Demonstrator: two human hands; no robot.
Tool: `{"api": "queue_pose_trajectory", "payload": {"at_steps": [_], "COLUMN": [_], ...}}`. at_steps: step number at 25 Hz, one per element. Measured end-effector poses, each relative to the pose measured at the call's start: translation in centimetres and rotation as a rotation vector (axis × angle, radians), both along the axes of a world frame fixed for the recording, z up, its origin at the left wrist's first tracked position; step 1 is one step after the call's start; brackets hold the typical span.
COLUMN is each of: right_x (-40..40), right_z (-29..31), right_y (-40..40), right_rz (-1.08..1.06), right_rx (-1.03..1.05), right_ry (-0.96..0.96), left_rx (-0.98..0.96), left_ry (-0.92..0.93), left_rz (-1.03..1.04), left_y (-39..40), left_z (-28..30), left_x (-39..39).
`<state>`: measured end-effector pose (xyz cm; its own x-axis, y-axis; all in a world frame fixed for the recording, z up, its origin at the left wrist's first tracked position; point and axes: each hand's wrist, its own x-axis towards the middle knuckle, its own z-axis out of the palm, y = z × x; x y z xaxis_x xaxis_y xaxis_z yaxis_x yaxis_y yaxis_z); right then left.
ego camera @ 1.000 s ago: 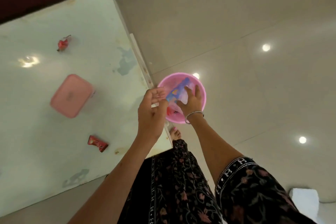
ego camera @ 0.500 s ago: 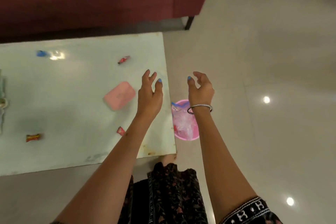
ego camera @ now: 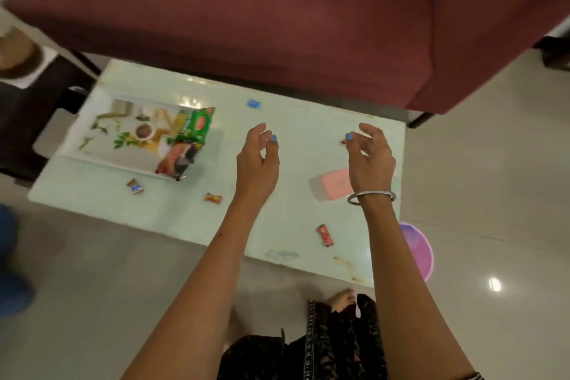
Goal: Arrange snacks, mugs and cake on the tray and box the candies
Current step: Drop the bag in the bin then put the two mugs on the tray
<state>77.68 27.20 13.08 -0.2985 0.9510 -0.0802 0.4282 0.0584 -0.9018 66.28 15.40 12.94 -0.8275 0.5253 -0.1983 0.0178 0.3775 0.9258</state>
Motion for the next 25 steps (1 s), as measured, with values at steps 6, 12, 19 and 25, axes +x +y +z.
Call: {"api": "queue_pose_trajectory", "payload": {"at_steps": [6,12,19,25], "right_x": [-10.6,-19.3,-29.3,-40.1], "right_z": [1.5,2.4,2.2,2.0], "right_y": [-10.3,-16.8,-20.5,-22.6], "right_rz": [0.129,0.283,0.466,0.596], "right_rx": [0.028,0.084,0.097,0.099], "right_ry": [0.004,-0.003,-0.023,-0.072], "left_rx": [-0.010,0.021,0.021,-0.009], "left_ry": [0.038,-0.011,-0.066,-0.090], "left_rz": [0.068,0.180,0.315,0.407], "left_y": [-13.4,-21.7,-26.3,-27.9], "left_z": [1.4,1.8,0.8,0.2], "left_x": [-10.0,-17.2,-25.2,-34.1]}}
